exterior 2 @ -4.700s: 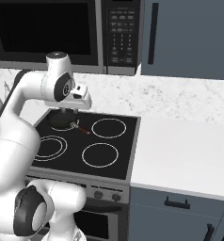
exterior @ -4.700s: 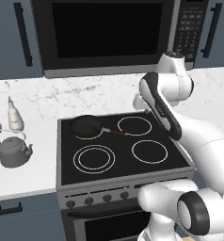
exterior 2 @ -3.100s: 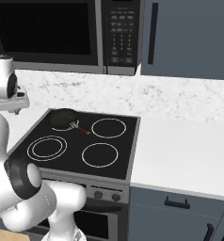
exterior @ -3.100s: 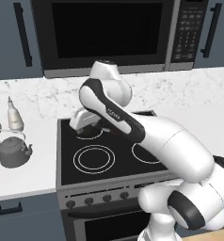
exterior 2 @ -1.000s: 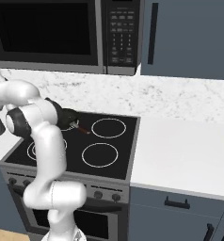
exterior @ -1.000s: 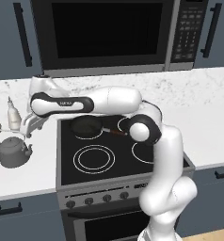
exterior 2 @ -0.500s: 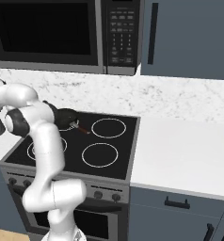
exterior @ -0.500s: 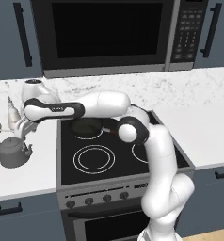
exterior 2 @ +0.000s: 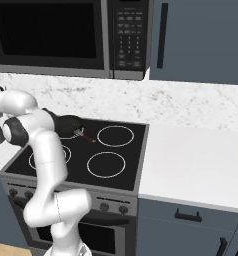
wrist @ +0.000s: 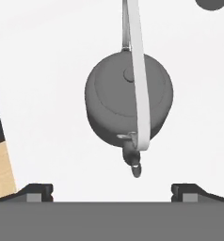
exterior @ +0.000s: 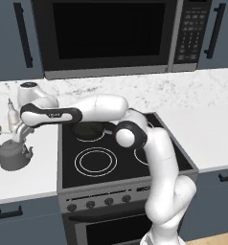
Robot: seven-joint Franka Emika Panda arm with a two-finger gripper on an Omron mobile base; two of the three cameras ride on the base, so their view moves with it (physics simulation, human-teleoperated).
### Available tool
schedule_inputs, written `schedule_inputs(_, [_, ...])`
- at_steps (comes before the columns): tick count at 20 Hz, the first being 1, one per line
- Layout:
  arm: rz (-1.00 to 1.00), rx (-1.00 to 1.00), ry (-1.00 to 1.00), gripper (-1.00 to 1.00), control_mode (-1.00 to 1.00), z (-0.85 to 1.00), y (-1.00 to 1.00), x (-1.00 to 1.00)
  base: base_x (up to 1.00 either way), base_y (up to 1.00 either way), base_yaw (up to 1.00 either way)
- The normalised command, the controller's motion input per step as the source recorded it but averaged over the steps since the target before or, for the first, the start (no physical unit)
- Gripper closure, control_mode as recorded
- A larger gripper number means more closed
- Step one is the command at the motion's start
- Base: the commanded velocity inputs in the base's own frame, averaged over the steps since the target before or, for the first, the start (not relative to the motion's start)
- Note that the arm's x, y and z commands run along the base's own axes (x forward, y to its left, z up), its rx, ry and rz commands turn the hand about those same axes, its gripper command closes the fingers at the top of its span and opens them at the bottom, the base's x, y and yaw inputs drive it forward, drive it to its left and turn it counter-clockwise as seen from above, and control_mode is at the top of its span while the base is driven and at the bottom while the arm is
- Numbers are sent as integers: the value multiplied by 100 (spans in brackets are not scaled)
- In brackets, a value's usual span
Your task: Pick the kettle from the counter and place it on a stove burner. Then turn the burner on.
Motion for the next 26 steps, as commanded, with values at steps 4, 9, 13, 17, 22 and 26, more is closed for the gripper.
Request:
schedule_inputs(4, [2,2,-2,-100,-100,-22,17,21,0,0,0])
schedule_inputs(9, [3,7,0,-100,-100,-9,3,26,0,0,0])
schedule_inputs(13, [3,9,0,-100,-100,0,0,15,0,0,0])
schedule_inputs(17, [4,2,0,-100,-100,-2,4,3,0,0,0])
schedule_inputs(22, [3,1,0,-100,-100,-15,5,7,0,0,0])
schedule_inputs(26, [1,0,0,-100,-100,-8,19,14,0,0,0])
